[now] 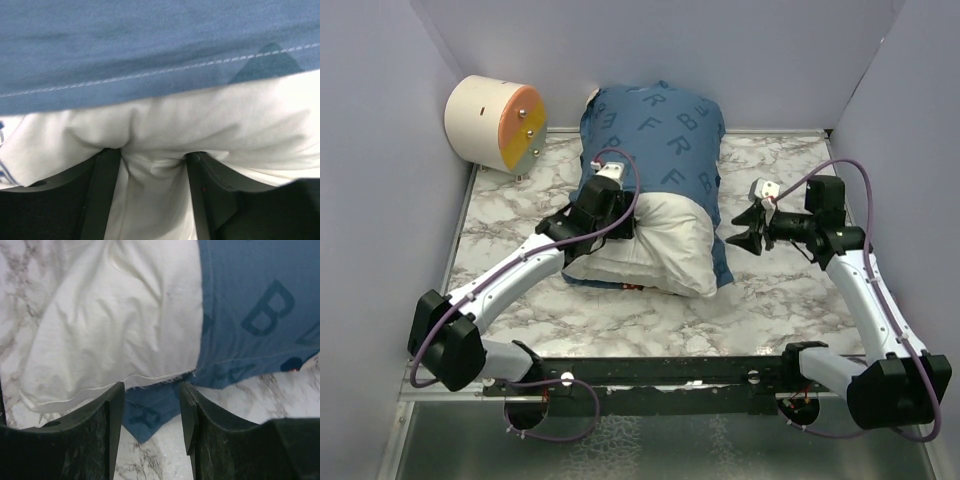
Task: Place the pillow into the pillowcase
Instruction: Stuff the pillow into the pillowcase.
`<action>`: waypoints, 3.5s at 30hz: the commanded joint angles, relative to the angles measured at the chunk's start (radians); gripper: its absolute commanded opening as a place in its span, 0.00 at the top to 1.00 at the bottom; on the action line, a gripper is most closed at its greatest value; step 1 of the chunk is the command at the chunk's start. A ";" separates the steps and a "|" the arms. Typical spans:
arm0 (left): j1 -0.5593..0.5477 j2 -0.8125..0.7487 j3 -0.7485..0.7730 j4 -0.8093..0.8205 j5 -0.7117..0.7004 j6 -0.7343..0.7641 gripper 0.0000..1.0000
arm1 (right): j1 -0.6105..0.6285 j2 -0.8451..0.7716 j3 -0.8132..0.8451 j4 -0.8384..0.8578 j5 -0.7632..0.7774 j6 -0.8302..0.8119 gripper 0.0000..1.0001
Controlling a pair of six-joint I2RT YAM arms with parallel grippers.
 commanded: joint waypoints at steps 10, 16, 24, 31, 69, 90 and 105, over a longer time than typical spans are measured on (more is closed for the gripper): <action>0.034 -0.489 -0.239 0.167 0.278 -0.140 0.16 | 0.056 0.193 -0.160 0.463 0.260 0.331 0.28; -0.127 -0.484 -0.255 0.225 0.296 -0.270 0.21 | 0.058 0.344 -0.121 0.446 0.294 0.411 0.27; -0.573 -0.214 -0.109 0.174 -0.219 -0.228 0.12 | 0.060 0.386 -0.095 0.469 0.092 0.567 0.28; -0.628 -0.006 -0.089 0.264 -0.550 -0.219 0.01 | 0.062 0.311 -0.111 0.458 0.086 0.580 0.27; -0.227 0.089 -0.138 0.646 -0.208 -0.070 1.00 | -0.007 0.562 -0.146 0.539 -0.154 0.825 0.96; -0.146 0.175 -0.219 0.844 -0.309 0.092 1.00 | 0.291 0.038 -0.201 0.092 -0.483 0.273 0.99; -0.141 -0.418 -0.377 0.349 0.071 0.026 0.09 | 0.290 0.160 -0.249 0.336 -0.255 0.499 0.99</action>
